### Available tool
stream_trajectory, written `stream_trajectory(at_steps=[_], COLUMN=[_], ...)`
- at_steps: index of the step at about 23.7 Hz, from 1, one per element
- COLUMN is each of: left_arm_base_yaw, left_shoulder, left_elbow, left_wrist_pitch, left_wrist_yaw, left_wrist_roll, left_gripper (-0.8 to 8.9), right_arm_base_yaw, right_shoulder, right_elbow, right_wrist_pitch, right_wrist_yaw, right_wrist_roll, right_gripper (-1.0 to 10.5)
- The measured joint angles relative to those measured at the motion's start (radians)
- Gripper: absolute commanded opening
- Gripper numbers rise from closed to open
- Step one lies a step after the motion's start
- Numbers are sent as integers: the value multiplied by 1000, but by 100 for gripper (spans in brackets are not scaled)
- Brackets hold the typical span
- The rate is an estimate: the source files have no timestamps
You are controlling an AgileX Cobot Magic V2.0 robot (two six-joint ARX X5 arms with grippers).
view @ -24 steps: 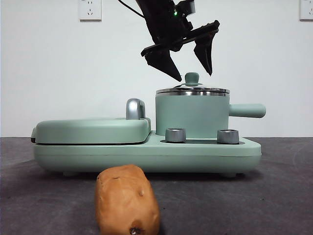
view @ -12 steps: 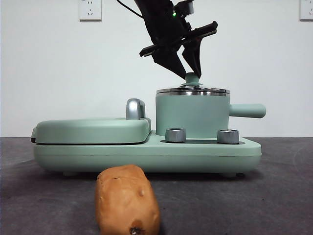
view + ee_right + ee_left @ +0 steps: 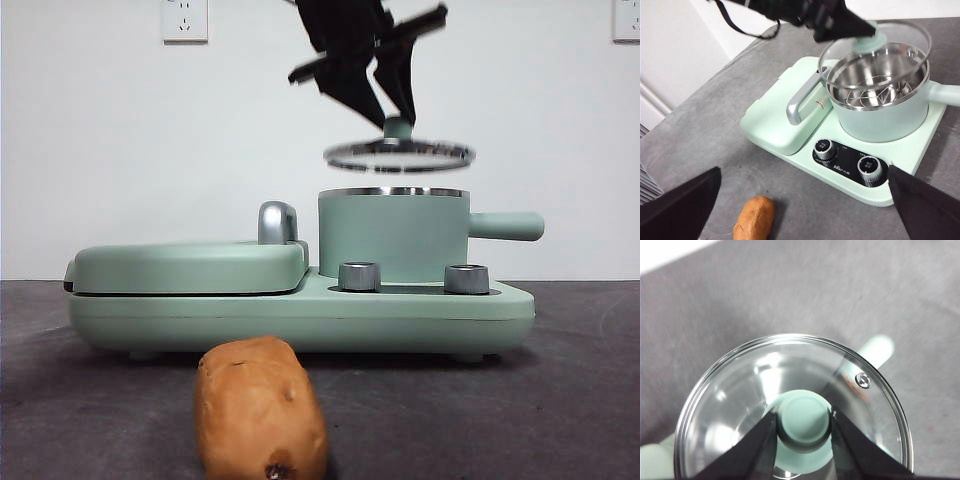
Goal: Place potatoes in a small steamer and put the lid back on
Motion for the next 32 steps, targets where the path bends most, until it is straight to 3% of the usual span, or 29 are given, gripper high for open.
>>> stream_trajectory(at_steps=[8,13,17,22,27,32], left_arm_base_yaw=[22,172,255,300,315,326], left_shoulder=[-100,-180,-209,-239,-242,-242], left_elbow=[45,45,45,45,45,45], left_wrist_pitch=[-259,-339,-345,-348,-365,-358], left_wrist_yaw=[10,1,4,8,8,10], left_wrist_roll=[79,81,78,78,78,78], left_gripper=[44,30,22,22,22,22], right_arm_base_yaw=[0,4,97,257,463,664], right_shoulder=[0,5,57,151,275,445], right_elbow=[0,0,0,21,87,175], right_wrist_pitch=[0,-3,-9,-10,-47,-89], right_wrist_yaw=[0,-1,5,118,307,478], right_wrist_roll=[3,39,103,174,287,351], right_gripper=[566,566,566,566,566,566])
